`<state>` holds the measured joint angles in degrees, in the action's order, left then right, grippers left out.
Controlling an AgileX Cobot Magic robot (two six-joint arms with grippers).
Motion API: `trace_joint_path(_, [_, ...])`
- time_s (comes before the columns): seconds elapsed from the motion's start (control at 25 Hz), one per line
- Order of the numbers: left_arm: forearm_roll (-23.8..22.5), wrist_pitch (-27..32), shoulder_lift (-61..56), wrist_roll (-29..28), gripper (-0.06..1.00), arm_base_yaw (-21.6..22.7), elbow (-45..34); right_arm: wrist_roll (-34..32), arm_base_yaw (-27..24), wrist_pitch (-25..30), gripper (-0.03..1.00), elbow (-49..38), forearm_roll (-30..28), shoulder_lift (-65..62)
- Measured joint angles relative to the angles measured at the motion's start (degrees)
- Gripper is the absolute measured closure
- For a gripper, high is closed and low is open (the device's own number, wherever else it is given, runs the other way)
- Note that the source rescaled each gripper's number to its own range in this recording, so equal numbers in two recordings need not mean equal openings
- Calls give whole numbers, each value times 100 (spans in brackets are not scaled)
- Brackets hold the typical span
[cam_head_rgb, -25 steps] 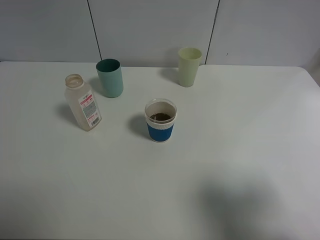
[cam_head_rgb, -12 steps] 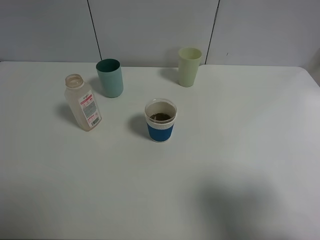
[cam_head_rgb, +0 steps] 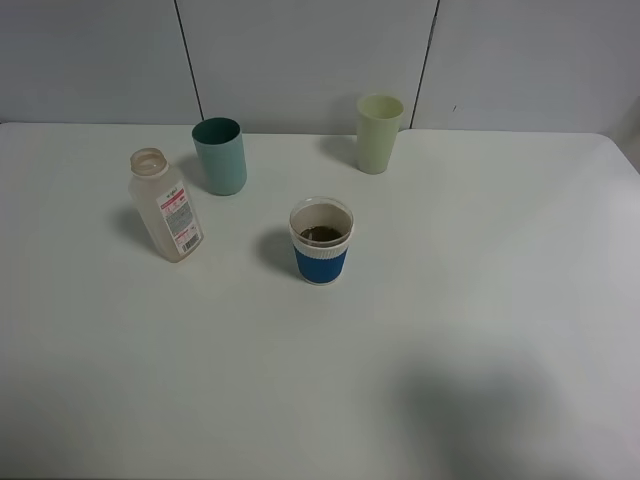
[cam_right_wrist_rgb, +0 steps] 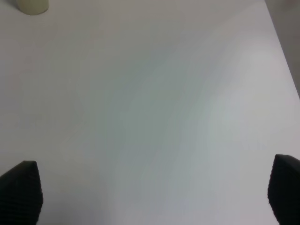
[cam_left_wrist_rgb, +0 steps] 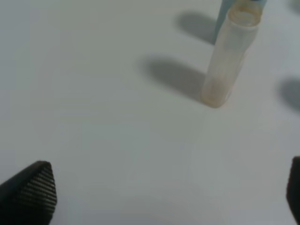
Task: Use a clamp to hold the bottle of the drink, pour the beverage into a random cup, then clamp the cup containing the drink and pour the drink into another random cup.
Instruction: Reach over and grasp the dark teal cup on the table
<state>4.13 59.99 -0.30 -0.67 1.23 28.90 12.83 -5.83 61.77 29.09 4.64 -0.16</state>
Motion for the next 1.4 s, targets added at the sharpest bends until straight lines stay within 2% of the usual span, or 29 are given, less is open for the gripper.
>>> trace_joint_path(1.4, [0,0,0,1,-6,0,0,-5,0,0,8,0,-6,0])
